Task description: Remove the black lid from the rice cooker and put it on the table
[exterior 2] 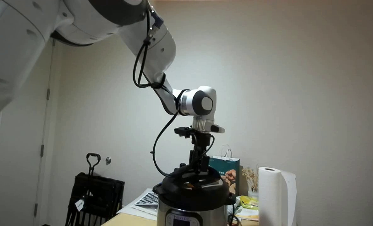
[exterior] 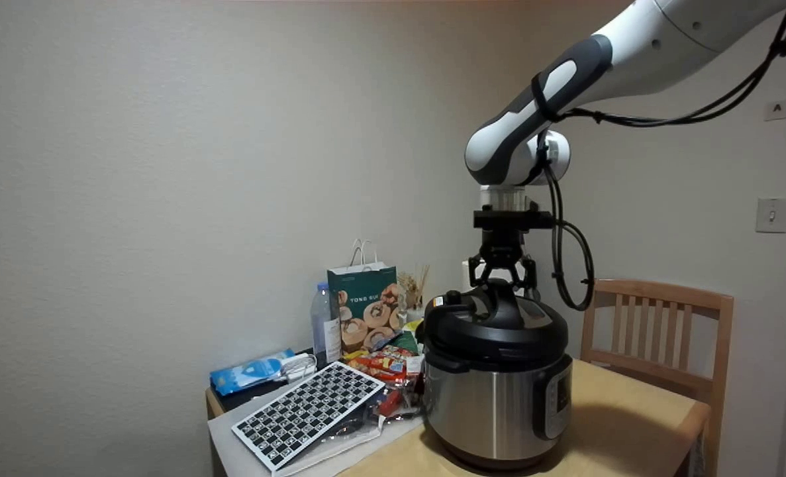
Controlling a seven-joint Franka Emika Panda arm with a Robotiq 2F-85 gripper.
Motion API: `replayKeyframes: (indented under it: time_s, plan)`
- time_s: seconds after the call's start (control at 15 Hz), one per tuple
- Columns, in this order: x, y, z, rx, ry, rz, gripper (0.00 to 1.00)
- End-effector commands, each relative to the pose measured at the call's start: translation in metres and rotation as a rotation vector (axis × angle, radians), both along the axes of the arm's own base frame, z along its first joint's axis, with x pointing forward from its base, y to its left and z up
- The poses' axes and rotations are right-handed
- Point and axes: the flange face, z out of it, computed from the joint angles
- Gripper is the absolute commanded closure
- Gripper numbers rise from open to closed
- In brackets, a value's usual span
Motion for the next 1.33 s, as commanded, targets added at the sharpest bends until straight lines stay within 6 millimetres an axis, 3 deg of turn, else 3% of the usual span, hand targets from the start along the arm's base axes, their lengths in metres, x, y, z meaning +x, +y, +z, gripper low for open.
replayKeyframes:
  time_s: [0.0, 0.6, 0.67, 0.73, 1.0, 1.13, 1.27]
  plan:
    - [-0.046, -0.007, 0.018, 0.003, -0.036, -0.074, 0.98]
    - [-0.086, -0.022, 0.032, 0.009, -0.098, -0.217, 0.98]
    - [-0.051, -0.012, 0.009, -0.008, -0.090, -0.167, 0.98]
    - [-0.052, -0.012, 0.009, -0.008, -0.090, -0.170, 0.94]
    - [-0.032, -0.006, 0.005, -0.012, -0.122, -0.155, 0.98]
    - [-0.017, -0.004, 0.014, -0.033, -0.137, -0.147, 0.98]
    - [-0.009, -0.007, 0.042, -0.079, -0.161, -0.157, 0.98]
